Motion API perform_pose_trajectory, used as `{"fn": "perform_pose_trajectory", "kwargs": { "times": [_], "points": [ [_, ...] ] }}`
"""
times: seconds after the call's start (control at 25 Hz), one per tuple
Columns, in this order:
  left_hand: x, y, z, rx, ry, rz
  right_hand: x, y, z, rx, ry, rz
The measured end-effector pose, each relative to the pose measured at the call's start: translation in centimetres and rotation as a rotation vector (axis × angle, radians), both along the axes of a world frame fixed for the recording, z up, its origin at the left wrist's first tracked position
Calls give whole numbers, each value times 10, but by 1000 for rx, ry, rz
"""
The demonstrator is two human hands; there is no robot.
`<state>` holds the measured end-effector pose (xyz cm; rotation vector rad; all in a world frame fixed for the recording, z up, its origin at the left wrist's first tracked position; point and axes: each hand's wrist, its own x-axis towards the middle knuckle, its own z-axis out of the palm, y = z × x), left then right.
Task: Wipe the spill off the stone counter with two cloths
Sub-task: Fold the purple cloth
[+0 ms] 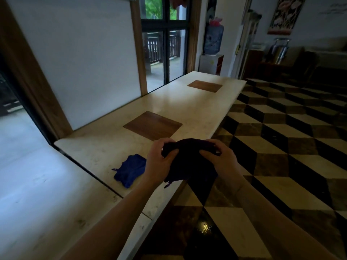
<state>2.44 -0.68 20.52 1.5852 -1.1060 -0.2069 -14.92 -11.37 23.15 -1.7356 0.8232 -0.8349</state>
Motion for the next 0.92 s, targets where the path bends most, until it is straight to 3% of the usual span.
{"fn": "perform_pose_trajectory", "kwargs": {
  "times": [0.48, 0.92],
  "points": [
    [141, -112, -23, -37, 105, 308, 176, -148, -13, -89, 89, 204],
    [188, -56, -45, 11, 216, 805, 319, -148, -51, 31, 116, 759]
  ]
}}
